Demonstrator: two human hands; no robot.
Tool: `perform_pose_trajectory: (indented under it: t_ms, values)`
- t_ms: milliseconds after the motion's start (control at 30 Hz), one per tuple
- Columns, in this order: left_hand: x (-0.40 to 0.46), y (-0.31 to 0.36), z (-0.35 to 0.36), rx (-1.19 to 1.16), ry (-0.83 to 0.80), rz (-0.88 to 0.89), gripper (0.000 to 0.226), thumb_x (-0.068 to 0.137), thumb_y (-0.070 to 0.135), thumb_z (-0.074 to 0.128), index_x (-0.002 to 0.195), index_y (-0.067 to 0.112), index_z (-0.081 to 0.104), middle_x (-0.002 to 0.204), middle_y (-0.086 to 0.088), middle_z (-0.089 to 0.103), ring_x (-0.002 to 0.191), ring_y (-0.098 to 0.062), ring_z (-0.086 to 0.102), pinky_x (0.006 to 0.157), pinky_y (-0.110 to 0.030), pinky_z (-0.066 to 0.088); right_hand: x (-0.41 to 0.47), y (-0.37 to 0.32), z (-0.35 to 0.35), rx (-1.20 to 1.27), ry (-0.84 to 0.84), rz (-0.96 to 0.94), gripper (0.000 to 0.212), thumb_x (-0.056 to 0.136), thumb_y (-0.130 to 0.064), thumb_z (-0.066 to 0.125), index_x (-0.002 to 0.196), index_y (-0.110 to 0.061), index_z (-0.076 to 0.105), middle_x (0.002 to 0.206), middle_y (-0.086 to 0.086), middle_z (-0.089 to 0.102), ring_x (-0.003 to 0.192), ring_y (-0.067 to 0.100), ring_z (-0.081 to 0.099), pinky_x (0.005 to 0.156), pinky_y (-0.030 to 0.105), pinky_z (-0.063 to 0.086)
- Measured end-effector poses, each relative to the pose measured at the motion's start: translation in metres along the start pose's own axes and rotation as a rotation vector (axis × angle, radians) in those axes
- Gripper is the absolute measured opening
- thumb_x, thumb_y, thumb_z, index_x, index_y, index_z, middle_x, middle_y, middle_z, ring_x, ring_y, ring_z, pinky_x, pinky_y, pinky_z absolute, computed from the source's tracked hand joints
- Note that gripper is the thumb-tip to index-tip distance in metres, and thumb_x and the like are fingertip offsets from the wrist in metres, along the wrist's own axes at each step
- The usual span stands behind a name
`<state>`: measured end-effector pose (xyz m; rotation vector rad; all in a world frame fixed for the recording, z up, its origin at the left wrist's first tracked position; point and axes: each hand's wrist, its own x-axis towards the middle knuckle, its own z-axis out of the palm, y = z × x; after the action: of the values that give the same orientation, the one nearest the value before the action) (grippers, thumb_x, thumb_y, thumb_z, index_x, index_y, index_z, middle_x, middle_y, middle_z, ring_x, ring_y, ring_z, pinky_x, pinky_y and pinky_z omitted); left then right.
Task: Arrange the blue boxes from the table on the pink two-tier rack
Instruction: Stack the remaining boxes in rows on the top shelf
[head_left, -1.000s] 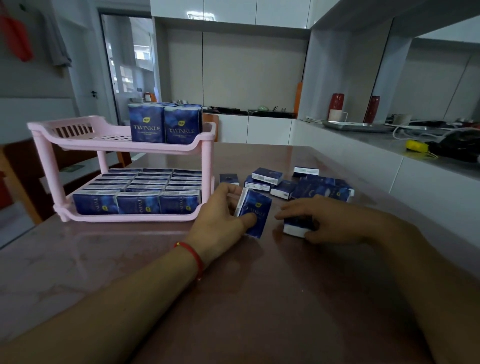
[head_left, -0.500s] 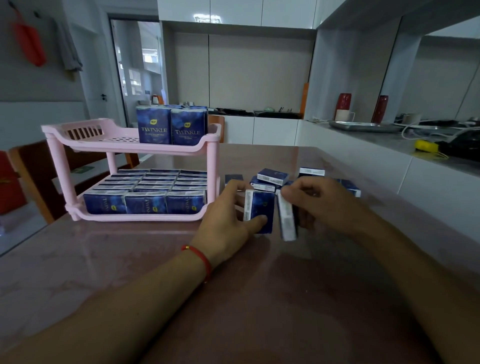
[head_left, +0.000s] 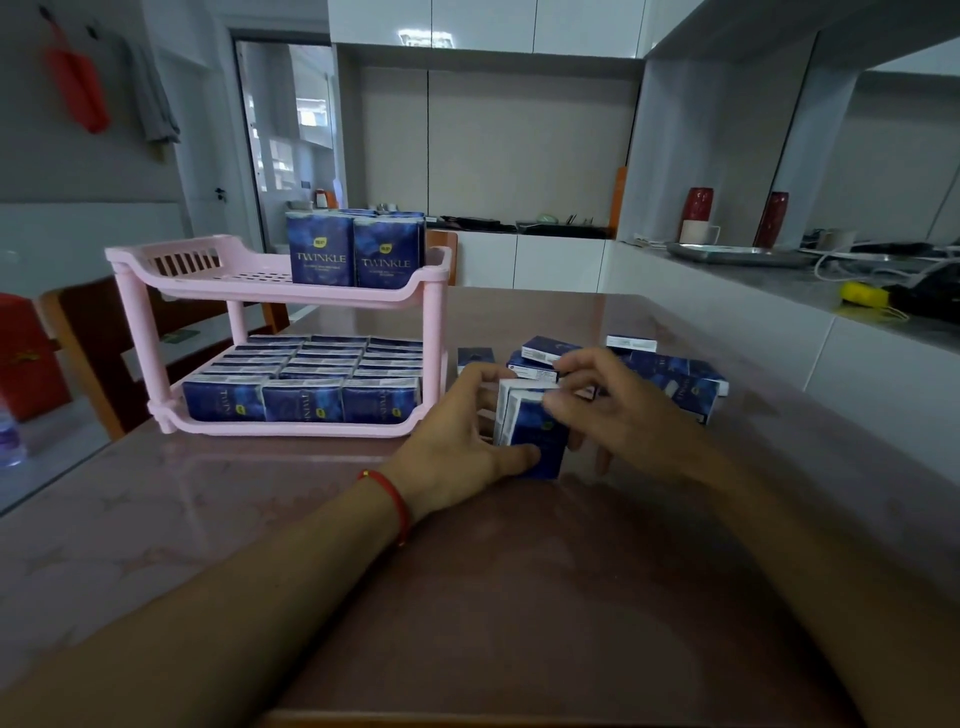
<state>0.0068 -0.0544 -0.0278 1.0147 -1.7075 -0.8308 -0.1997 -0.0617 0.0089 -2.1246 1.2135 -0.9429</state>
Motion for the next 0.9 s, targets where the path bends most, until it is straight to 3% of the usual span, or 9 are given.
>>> perform_pose_trajectory:
  t_ms: [67,133,267,367,533,667,800,900]
  values:
    - [-0.001,0.000,-0.003,0.008,-0.032,0.002,0.069,0.073,0.007,0.086,0.129,0.024,0.050,0.121,-0.001,0.067,0.105,-0.016,0.069,0.092,-0.043,0.059,-0.001,0.008,-0.002,-0.067,-0.066,-0.067,0.051,0.088,-0.044,0.069,0.134,-0.035,0.049,0.126,-0.015,0.056,0.107,0.011,0.064,0.078,0.036,0.061]
    - [-0.003,0.001,-0.005,0.036,-0.049,0.003,0.067,0.075,0.006,0.085,0.130,0.023,0.051,0.121,0.001,0.068,0.107,-0.012,0.068,0.093,-0.040,0.058,-0.001,0.008,0.000,-0.088,-0.050,-0.101,0.048,0.087,-0.036,0.074,0.131,-0.034,0.055,0.122,-0.015,0.060,0.106,0.006,0.063,0.088,0.037,0.059]
    - [-0.009,0.011,-0.014,0.133,-0.047,0.013,0.071,0.074,0.021,0.088,0.134,0.031,0.051,0.121,0.009,0.067,0.110,-0.006,0.065,0.097,-0.038,0.056,-0.003,-0.001,0.005,-0.010,0.014,-0.139,0.044,0.078,-0.028,0.083,0.116,-0.031,0.061,0.105,-0.014,0.065,0.093,0.004,0.066,0.080,0.028,0.059]
    - [-0.017,0.024,-0.032,0.232,-0.045,0.070,0.066,0.076,0.030,0.086,0.134,0.033,0.053,0.121,0.007,0.066,0.112,-0.010,0.064,0.094,-0.039,0.058,-0.006,-0.010,0.008,0.064,0.000,-0.175,0.046,0.073,-0.032,0.085,0.113,-0.026,0.063,0.104,-0.006,0.068,0.092,0.011,0.069,0.079,0.032,0.061]
    - [-0.044,0.061,-0.075,0.375,-0.105,0.121,0.047,0.078,0.026,0.085,0.118,0.028,0.061,0.112,0.006,0.067,0.104,-0.014,0.066,0.084,-0.037,0.061,-0.004,-0.049,0.023,0.181,-0.079,-0.251,0.049,0.071,-0.025,0.088,0.113,-0.022,0.064,0.101,-0.006,0.071,0.092,0.015,0.070,0.079,0.038,0.062]
    - [-0.056,0.096,-0.135,0.440,-0.098,0.101,0.038,0.076,0.027,0.086,0.106,0.025,0.063,0.106,0.000,0.071,0.100,-0.021,0.068,0.086,-0.048,0.059,0.007,-0.091,0.047,0.295,-0.099,-0.321,0.050,0.073,-0.040,0.081,0.118,-0.028,0.062,0.106,-0.010,0.068,0.091,0.017,0.070,0.079,0.037,0.061]
    - [-0.054,0.128,-0.206,0.449,0.016,0.044,0.032,0.081,0.017,0.082,0.105,0.022,0.063,0.110,-0.002,0.071,0.104,-0.021,0.068,0.092,-0.045,0.057,0.034,-0.111,0.073,0.370,0.166,-0.352,0.030,0.094,-0.047,0.054,0.111,-0.024,0.065,0.092,0.003,0.068,0.078,0.030,0.067,0.070,0.055,0.058]
    - [-0.044,0.145,-0.249,0.495,0.104,0.014,0.034,0.082,0.011,0.079,0.110,0.017,0.061,0.108,-0.003,0.070,0.101,-0.020,0.069,0.088,-0.039,0.058,0.052,-0.110,0.097,0.231,0.535,-0.391,0.017,0.098,-0.035,0.047,0.105,-0.025,0.060,0.094,-0.005,0.065,0.083,0.011,0.064,0.075,0.042,0.058]
